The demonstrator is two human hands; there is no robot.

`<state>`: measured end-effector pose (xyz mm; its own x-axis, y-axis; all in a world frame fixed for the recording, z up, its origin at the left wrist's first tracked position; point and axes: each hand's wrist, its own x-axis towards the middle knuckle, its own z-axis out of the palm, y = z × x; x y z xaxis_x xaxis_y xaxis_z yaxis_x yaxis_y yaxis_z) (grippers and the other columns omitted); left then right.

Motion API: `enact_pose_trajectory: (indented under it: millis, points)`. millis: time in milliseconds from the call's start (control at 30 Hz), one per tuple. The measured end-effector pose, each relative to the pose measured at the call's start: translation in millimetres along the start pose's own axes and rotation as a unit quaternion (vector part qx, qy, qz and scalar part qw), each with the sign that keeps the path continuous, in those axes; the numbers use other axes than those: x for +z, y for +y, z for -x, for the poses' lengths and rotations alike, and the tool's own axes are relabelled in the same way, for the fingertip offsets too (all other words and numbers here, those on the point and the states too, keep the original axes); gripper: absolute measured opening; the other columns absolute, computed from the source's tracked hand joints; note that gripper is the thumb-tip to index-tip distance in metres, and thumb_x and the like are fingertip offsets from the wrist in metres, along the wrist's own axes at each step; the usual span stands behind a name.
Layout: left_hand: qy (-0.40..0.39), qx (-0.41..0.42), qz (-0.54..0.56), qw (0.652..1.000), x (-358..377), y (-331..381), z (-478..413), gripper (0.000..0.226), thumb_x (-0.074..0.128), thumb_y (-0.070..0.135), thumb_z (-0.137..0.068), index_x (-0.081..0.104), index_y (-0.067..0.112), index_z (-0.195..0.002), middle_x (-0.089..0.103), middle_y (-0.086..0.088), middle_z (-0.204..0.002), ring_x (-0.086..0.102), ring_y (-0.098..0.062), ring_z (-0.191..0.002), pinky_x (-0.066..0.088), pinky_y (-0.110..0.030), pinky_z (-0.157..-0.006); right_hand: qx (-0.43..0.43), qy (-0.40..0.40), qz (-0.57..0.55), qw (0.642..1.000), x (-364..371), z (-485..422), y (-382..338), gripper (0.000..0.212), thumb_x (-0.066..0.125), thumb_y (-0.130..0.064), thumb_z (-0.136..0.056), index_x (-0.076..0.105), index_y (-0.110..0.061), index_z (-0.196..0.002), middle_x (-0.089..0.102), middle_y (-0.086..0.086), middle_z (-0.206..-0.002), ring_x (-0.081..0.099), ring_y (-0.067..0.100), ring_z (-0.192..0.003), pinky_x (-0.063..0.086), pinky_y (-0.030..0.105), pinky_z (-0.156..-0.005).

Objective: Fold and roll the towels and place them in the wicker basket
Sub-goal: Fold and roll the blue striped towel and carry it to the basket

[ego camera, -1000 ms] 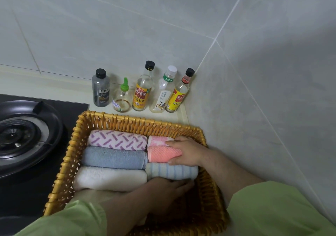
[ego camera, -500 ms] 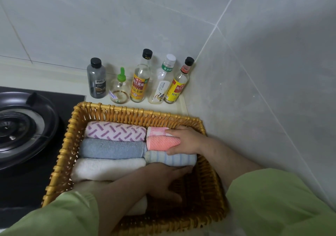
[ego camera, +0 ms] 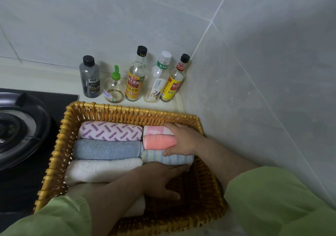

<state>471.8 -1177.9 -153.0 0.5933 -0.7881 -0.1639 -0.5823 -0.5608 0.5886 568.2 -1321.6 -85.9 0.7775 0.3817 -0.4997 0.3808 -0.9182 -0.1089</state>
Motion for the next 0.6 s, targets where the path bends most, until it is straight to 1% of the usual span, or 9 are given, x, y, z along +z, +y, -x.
enact_pose_trajectory:
  millis: [67, 167, 300, 400, 467, 533, 600]
  points:
    - [0.011, 0.0, -0.003, 1.0, 0, -1, -1, 0.091, 0.051, 0.069, -0.086, -0.004, 0.041, -0.153, 0.03, 0.002, -0.158, 0.037, -0.024, -0.138, 0.035, -0.035, -0.108, -0.008, 0.008, 0.015, 1.0, 0, -2, 1, 0.11, 0.068, -0.076, -0.064, 0.018, -0.035, -0.153, 0.031, -0.001, -0.154, 0.034, 0.023, -0.138, 0.032, 0.037, -0.113]
    - [0.026, -0.008, -0.002, 1.0, 0, -1, -2, 0.089, 0.051, 0.067, -0.086, -0.004, 0.042, -0.152, 0.033, 0.004, -0.156, 0.041, -0.023, -0.134, 0.038, -0.035, -0.104, -0.012, -0.002, -0.016, 1.0, 1, -6, 5, 0.101, 0.069, -0.074, -0.065, 0.027, -0.039, -0.15, 0.035, -0.005, -0.15, 0.037, 0.021, -0.135, 0.035, 0.038, -0.111]
    - [0.041, -0.012, -0.004, 0.999, 1, -1, -3, 0.088, 0.051, 0.065, -0.086, -0.004, 0.043, -0.151, 0.033, 0.006, -0.156, 0.043, -0.024, -0.132, 0.04, -0.036, -0.102, -0.003, -0.012, -0.036, 0.999, 3, -10, 8, 0.1, 0.069, -0.075, -0.064, 0.028, -0.041, -0.149, 0.033, -0.005, -0.152, 0.035, 0.021, -0.137, 0.035, 0.042, -0.112]
    - [0.061, -0.017, -0.015, 0.998, 2, 1, -4, 0.087, 0.054, 0.058, -0.089, 0.0, 0.038, -0.154, 0.038, 0.003, -0.153, 0.047, -0.024, -0.128, 0.042, -0.033, -0.097, -0.001, -0.012, -0.041, 0.999, 4, -12, 8, 0.099, 0.069, -0.075, -0.064, 0.03, -0.041, -0.149, 0.035, -0.005, -0.151, 0.035, 0.021, -0.137, 0.034, 0.042, -0.112]
    - [0.09, -0.025, -0.028, 0.995, 4, 4, -5, 0.085, 0.054, 0.055, -0.089, 0.004, 0.036, -0.155, 0.04, 0.001, -0.152, 0.048, -0.025, -0.128, 0.044, -0.032, -0.095, 0.002, -0.015, -0.047, 0.999, 4, -14, 8, 0.099, 0.07, -0.074, -0.063, 0.032, -0.04, -0.148, 0.037, -0.003, -0.15, 0.036, 0.022, -0.136, 0.034, 0.04, -0.112]
    - [0.1, -0.036, -0.037, 0.994, 5, 6, -6, 0.083, 0.053, 0.053, -0.09, 0.004, 0.034, -0.155, 0.036, -0.001, -0.155, 0.044, -0.025, -0.132, 0.043, -0.032, -0.097, 0.004, -0.019, -0.048, 0.999, 5, -16, 9, 0.1, 0.07, -0.075, -0.062, 0.032, -0.041, -0.148, 0.036, -0.003, -0.151, 0.036, 0.022, -0.136, 0.033, 0.04, -0.113]
    - [0.091, -0.039, -0.039, 0.994, 5, 6, -7, 0.083, 0.052, 0.052, -0.091, 0.003, 0.033, -0.155, 0.033, -0.002, -0.156, 0.041, -0.025, -0.134, 0.043, -0.033, -0.098, 0.003, -0.019, -0.049, 0.999, 7, -16, 10, 0.102, 0.069, -0.077, -0.061, 0.031, -0.041, -0.149, 0.035, -0.003, -0.151, 0.035, 0.022, -0.137, 0.033, 0.04, -0.113]
